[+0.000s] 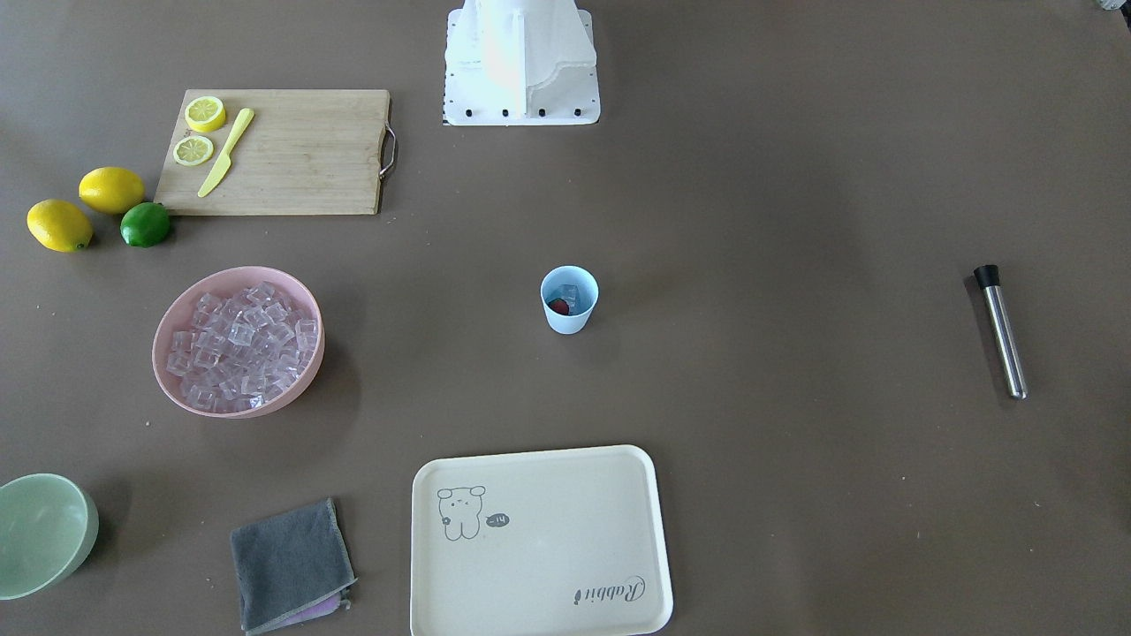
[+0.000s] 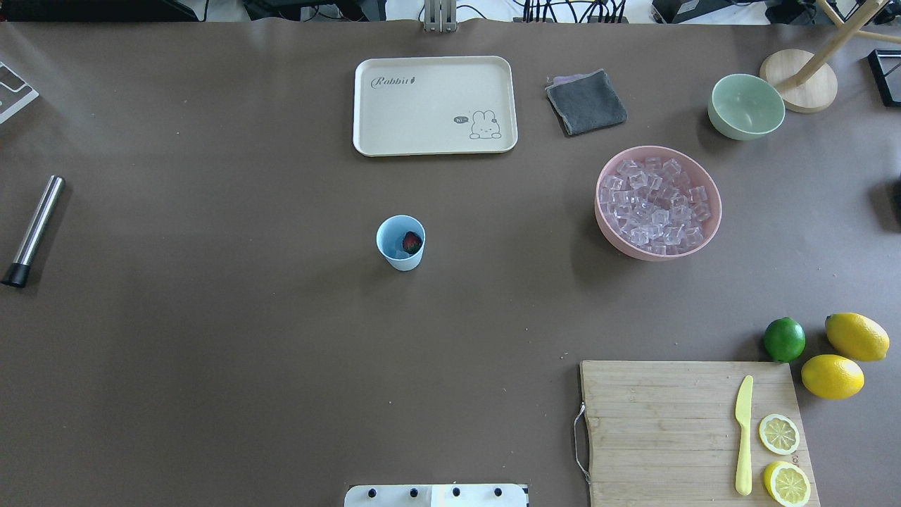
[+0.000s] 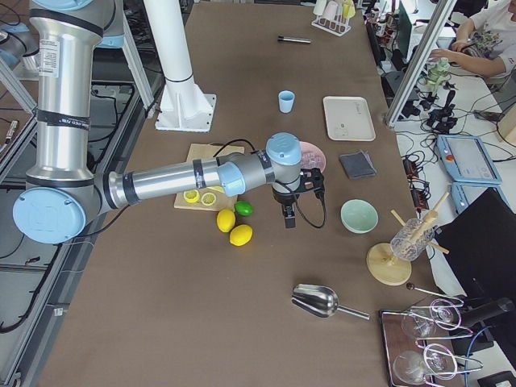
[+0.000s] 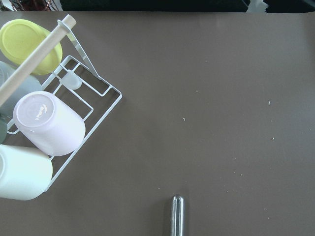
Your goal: Mash ice and strawberries in cup
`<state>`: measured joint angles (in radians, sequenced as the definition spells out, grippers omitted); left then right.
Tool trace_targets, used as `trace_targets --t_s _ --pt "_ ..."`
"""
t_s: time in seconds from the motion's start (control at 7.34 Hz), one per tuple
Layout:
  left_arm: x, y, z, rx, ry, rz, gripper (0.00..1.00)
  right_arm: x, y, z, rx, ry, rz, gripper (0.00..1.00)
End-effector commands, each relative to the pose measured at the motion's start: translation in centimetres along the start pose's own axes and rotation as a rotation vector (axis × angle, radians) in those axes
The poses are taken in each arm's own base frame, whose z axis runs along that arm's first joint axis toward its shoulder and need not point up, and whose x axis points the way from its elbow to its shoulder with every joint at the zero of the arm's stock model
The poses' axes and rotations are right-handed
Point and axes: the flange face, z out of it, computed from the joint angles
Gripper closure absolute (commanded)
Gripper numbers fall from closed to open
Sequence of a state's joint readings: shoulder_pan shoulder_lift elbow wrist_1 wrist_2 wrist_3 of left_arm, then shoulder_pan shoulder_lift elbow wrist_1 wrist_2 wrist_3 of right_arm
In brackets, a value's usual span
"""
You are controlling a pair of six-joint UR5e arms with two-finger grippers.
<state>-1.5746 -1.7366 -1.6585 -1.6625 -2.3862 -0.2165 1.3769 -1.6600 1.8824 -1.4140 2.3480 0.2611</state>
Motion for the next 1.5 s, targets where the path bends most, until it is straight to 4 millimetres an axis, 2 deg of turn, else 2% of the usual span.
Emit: trace_targets --t_s 0.0,0.14,0.27,0.41,0.54,0.82,0.95,1.23,1.36 --pt "-0.9 1.1 0.3 -0.030 -0.011 0.028 0.01 -1.1 -5.4 -5.1 -0.014 -0.019 -0.012 0.01" --pt "-2.2 2.4 0.5 -0.045 -0.018 -0.001 0.01 -1.0 -7.0 -6.4 -0.028 0.016 -0.071 0.01" --pt "-3.9 3.3 0.1 -0.041 -0.027 -0.034 0.01 0.7 -6.9 -7.1 -0.018 0.033 -0.081 0.01" --pt "-5.4 3.8 1.5 -0.067 -0.056 -0.054 0.01 3.2 -5.8 -8.3 -0.002 0.036 -0.091 0.01" --pt "-5.8 4.2 1.8 -0.069 -0.079 -0.055 0.01 5.5 -5.1 -8.9 0.005 0.040 -0.083 0.01" --pt "-5.0 2.6 2.3 -0.051 -0.080 -0.015 0.01 6.7 -5.1 -10.1 0.025 0.056 -0.062 0.01" --pt "-4.4 2.1 1.8 -0.018 -0.076 0.016 0.01 6.7 -5.2 -10.2 0.028 0.061 -0.062 0.01" --pt "-4.7 2.2 2.1 -0.023 -0.080 0.005 0.01 7.9 -5.8 -9.3 0.011 0.069 -0.045 0.01" --pt "-3.7 2.1 1.0 -0.005 -0.073 0.019 0.01 8.4 -5.7 -8.9 0.002 0.073 -0.039 0.01"
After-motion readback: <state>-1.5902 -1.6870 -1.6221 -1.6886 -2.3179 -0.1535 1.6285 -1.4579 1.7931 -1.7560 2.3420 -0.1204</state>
